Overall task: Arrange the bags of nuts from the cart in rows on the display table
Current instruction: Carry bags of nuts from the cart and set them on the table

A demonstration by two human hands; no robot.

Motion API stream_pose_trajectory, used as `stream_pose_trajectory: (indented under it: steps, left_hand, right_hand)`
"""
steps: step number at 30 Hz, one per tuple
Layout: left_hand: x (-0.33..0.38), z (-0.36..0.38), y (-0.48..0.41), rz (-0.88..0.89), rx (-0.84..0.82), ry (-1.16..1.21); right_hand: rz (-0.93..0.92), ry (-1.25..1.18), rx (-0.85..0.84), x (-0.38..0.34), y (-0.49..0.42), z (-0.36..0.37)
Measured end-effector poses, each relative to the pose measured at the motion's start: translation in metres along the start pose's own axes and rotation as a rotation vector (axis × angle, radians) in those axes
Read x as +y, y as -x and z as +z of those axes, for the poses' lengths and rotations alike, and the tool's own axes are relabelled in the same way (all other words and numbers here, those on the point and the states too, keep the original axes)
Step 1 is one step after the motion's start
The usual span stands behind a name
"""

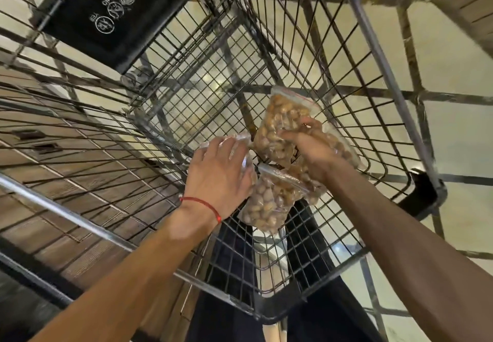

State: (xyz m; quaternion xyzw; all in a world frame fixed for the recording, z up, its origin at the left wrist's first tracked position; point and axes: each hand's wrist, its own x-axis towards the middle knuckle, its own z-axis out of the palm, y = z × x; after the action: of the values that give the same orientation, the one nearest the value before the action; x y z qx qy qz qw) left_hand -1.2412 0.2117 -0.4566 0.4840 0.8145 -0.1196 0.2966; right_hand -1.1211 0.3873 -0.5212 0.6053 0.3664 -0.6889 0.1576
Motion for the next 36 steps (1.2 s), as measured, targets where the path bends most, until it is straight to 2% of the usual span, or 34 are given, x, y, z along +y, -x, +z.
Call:
stream_pose_trajectory:
  steps: [3, 6, 10, 17, 24, 27, 30, 32, 36]
  left_hand:
    - [-0.004, 0.002, 0.002, -0.007, 0.017, 0.003]
    - [-0.009, 0.003, 0.004, -0.010, 0.020, 0.007]
    - [-0.014, 0.006, 0.006, -0.021, 0.040, 0.019]
    - [-0.016, 0.013, 0.011, -0.060, 0.070, 0.008]
    - [-0.012, 0.013, 0.011, -0.098, 0.042, 0.001]
    - [-0.008, 0.012, 0.011, -0.166, -0.004, 0.053]
    - [-0.004, 0.034, 0.001, -0.324, -0.068, 0.284]
    - [-0.009, 0.064, -0.012, -0.505, -0.086, 0.585]
    - [-0.009, 0.097, -0.033, -0.893, -0.098, 1.188]
  right_hand:
    - [0.015, 0.050, -0.032, -0.001, -0.004, 0.008]
    - [0.015, -0.006, -0.051, -0.003, -0.013, 0.011]
    - [-0.028, -0.038, 0.033, 0.001, -0.029, 0.018]
    - [-0.083, -0.112, 0.054, 0.012, -0.015, 0.022]
    - [-0.015, 0.085, -0.191, 0.025, -0.009, -0.017]
    - [-0.072, -0.061, -0.260, 0.018, 0.016, -0.026]
    - [-0.095, -0.207, -0.354, 0.020, 0.030, -0.036]
    - [-0.081, -0.222, -0.348, 0.024, 0.033, -0.040]
    - [-0.053, -0.104, -0.337, 0.026, 0.037, -0.047]
